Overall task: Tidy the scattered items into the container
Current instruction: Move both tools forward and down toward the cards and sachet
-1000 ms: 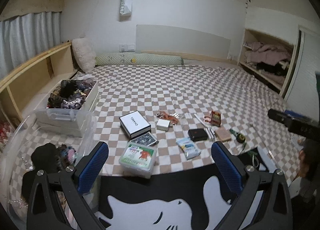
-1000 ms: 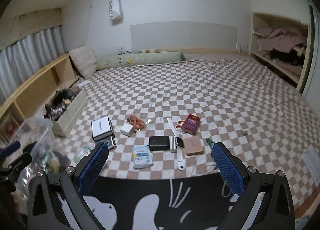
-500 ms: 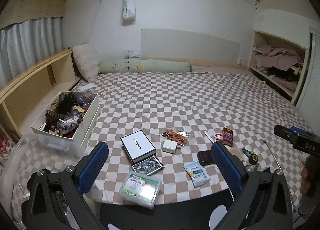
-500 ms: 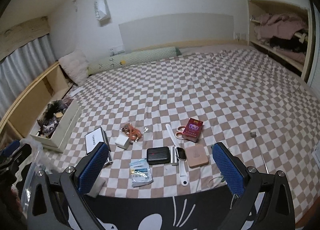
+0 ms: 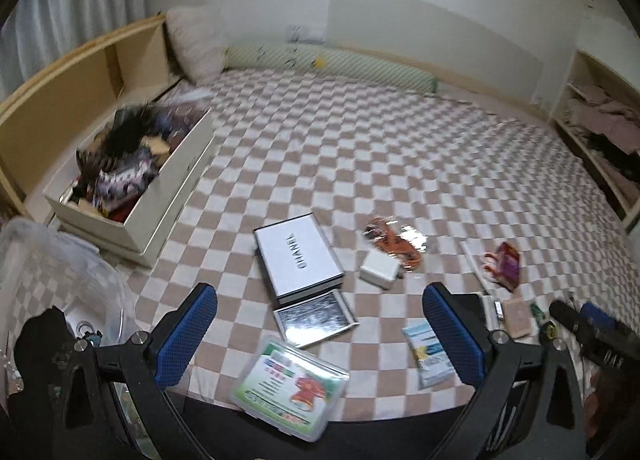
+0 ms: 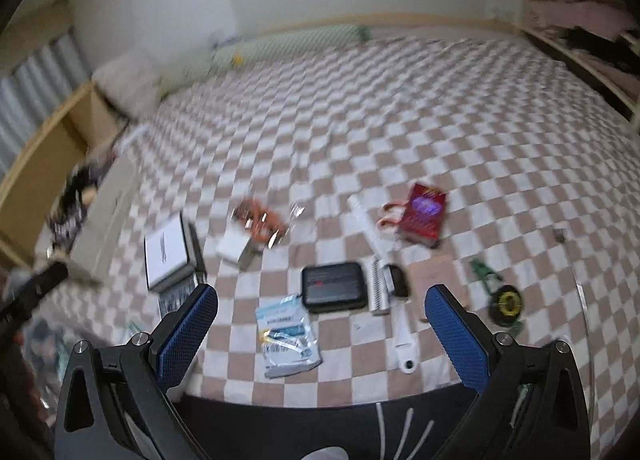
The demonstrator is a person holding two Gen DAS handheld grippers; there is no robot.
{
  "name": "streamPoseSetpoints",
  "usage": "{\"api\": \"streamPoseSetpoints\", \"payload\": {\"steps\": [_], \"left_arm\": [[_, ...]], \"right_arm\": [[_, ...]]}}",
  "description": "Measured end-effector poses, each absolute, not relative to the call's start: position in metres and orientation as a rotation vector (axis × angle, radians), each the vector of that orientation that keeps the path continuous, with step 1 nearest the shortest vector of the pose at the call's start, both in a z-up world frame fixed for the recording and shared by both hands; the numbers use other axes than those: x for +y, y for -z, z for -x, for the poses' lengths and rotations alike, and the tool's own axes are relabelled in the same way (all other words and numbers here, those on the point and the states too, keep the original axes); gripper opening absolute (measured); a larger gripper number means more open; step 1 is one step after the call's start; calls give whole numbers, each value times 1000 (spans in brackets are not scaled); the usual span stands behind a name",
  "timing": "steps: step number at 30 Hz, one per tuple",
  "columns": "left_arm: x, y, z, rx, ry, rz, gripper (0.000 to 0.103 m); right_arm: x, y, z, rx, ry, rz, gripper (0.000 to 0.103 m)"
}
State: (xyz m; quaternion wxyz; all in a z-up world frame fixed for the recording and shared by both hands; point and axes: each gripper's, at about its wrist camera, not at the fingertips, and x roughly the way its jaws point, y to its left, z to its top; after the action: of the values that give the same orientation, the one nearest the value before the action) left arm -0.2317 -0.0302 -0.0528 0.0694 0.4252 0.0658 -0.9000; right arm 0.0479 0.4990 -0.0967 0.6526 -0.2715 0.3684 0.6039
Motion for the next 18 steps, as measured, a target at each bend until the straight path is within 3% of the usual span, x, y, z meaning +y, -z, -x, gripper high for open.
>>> {"api": "streamPoseSetpoints", "payload": {"steps": [4,18], "left_arm": [[-43,70,243,176,2655,-1310,103],[23,121,285,-359,2708,-1411,103]], "right_arm": [[515,133,-32,864,-1389,748,103],[543,222,-9,981,-1471,1017,103]]}}
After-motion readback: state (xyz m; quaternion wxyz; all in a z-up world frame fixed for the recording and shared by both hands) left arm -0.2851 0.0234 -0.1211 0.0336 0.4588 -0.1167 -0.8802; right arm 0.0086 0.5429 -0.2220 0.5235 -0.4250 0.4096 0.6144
